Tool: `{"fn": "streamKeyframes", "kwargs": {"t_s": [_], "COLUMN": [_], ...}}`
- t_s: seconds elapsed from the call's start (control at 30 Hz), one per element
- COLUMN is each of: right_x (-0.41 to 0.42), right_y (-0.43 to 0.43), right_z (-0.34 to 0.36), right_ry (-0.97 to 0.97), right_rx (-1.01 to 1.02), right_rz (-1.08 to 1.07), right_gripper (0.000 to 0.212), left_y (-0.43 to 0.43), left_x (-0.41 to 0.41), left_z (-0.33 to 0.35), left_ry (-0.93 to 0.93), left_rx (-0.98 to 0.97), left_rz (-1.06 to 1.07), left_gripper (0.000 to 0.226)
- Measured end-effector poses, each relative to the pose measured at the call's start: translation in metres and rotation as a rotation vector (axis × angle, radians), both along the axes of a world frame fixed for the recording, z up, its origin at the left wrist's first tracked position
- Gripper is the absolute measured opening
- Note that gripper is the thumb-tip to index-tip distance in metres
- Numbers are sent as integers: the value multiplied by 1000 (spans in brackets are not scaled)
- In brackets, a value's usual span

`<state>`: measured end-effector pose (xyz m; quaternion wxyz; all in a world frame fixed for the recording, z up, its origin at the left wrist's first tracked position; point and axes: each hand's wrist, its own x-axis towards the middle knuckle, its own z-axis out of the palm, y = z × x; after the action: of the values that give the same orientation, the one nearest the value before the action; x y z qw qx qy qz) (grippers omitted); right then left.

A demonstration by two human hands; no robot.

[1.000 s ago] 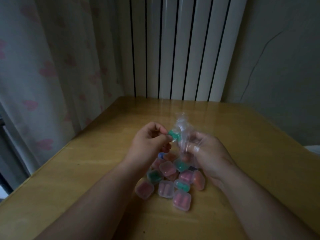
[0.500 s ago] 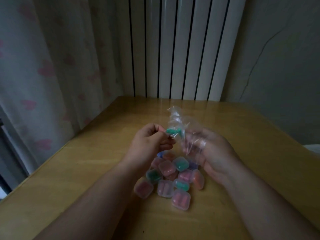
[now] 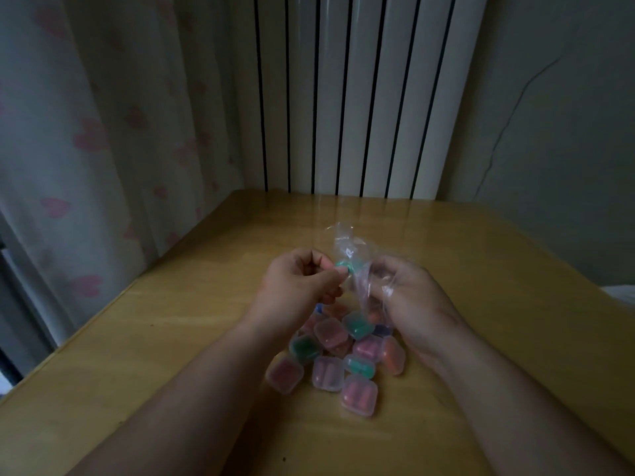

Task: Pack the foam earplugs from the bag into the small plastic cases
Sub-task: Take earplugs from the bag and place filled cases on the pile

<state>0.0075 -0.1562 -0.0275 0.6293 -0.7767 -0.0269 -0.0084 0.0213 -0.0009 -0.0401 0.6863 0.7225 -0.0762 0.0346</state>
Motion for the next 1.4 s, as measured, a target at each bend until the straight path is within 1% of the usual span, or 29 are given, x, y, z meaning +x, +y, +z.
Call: {"fn": "streamKeyframes", "kwargs": {"t_s": [0.1,0.17,0.27,0.37,0.43,0.53,0.63,0.7,0.77,0.83,0.97,1.1,1.23,1.4], "right_x": [0,0,-2,-2,0,3,2,0,0,0,1,4,4,5], "right_y": [2,2,2,0,0,2,2,0,-1,-2,0,-2,0,3], "right_z": [2,2,2,3,0,-3,-2,-1,0,-1,-4,-3,-3,-6], "right_ry": [-8,-26,-49,-70,-60,-41,-62,-69,-73,-86,-145,-177,-159,-118], "right_rx": [66,67,45,24,22,26,4,-6,-8,-40,-157,-192,-126,18], "right_rz": [-11,-8,26,30,-6,-65,-56,-37,-22,-21,-64,-68,-44,-14], "right_gripper": [23,24,25,16,15,22,30,29,24,21,25,22,18,33], "left_y": [-2,-3,-2,1,0,-1,-2,-2,-2,-2,1,1,-2,-5], "left_x": [1,1,-1,-3,-3,-2,-3,-3,-3,-2,-1,-1,-1,0], "left_z": [-1,0,1,2,2,2,3,3,3,3,1,2,2,-1], "left_ry": [0,-8,-41,-55,-50,-19,-5,-7,-9,-15,-31,-36,-43,-35], "left_rx": [58,76,106,113,100,9,15,32,31,29,51,26,-26,-63], "left_rz": [64,83,35,-23,-43,-19,8,20,24,19,23,-1,-10,7], "left_gripper": [9,11,11,6,7,14,8,3,1,1,3,4,8,14]}}
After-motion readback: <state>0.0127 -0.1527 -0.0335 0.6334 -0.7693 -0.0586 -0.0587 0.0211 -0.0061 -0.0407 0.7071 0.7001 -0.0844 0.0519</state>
